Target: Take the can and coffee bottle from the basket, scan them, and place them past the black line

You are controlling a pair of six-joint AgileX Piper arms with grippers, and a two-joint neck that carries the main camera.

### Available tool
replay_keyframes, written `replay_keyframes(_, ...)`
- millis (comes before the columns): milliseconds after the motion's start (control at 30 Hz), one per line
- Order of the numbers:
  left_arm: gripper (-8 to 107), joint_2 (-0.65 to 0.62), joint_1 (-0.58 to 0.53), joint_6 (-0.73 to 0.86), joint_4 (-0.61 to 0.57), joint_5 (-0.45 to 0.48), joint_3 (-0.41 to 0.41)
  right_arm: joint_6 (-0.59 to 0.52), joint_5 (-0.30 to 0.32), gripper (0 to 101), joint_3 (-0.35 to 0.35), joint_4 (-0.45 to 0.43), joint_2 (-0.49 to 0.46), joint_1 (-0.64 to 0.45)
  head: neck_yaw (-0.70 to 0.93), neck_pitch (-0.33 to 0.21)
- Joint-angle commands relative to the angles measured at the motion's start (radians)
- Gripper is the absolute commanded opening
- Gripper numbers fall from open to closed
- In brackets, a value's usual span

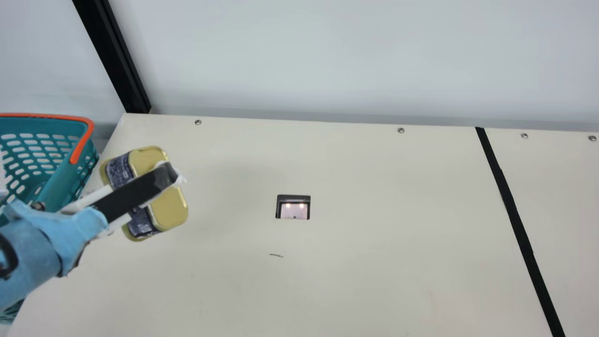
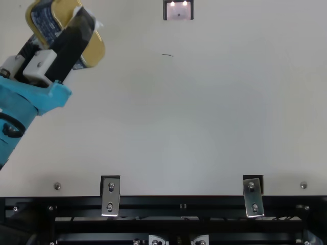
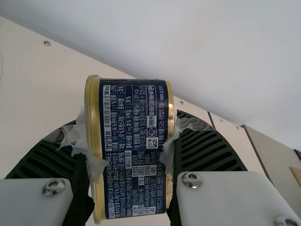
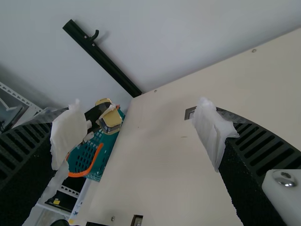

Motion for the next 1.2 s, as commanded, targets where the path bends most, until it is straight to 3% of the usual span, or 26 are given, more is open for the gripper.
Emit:
replay_keyframes(0,10,0.0,0.0,0.0,0.0,0.0,0.0,0.0,0.0,101,0.0,0.0,0.0,0.0,-0.009,-0.003)
replay_keyframes(233,10,0.003,-0.01,-0.03,0.036,-0.019,-0.003,0.0,0.0,101,0.0,0.0,0.0,0.0,-0.009,-0.003)
replay_keyframes(433,10,0.014,-0.107,-0.069,0.093,-0.145,0.001,0.0,0.0,101,0.0,0.0,0.0,0.0,-0.009,-0.003)
replay_keyframes(567,10,0.024,-0.212,-0.097,0.141,-0.285,0.022,0.0,0.0,101,0.0,0.0,0.0,0.0,-0.009,-0.003)
replay_keyframes(733,10,0.049,-0.374,-0.183,0.25,-0.528,0.082,0.0,0.0,101,0.0,0.0,0.0,0.0,-0.009,-0.003)
replay_keyframes(933,10,0.174,-0.511,-0.313,0.393,-0.781,0.184,0.0,0.0,101,0.0,0.0,0.0,0.0,-0.009,-0.003)
replay_keyframes(967,10,0.123,-0.466,-0.275,0.344,-0.627,0.151,0.0,0.0,101,0.0,0.0,0.0,0.0,-0.009,-0.003)
replay_keyframes(1067,10,0.175,-0.507,-0.324,0.396,-0.727,0.186,0.0,0.0,101,0.0,0.0,0.0,0.0,-0.009,-0.003)
replay_keyframes(1167,10,0.207,-0.518,-0.354,0.418,-0.746,0.188,0.0,0.0,101,0.0,0.0,0.0,0.0,-0.009,-0.003)
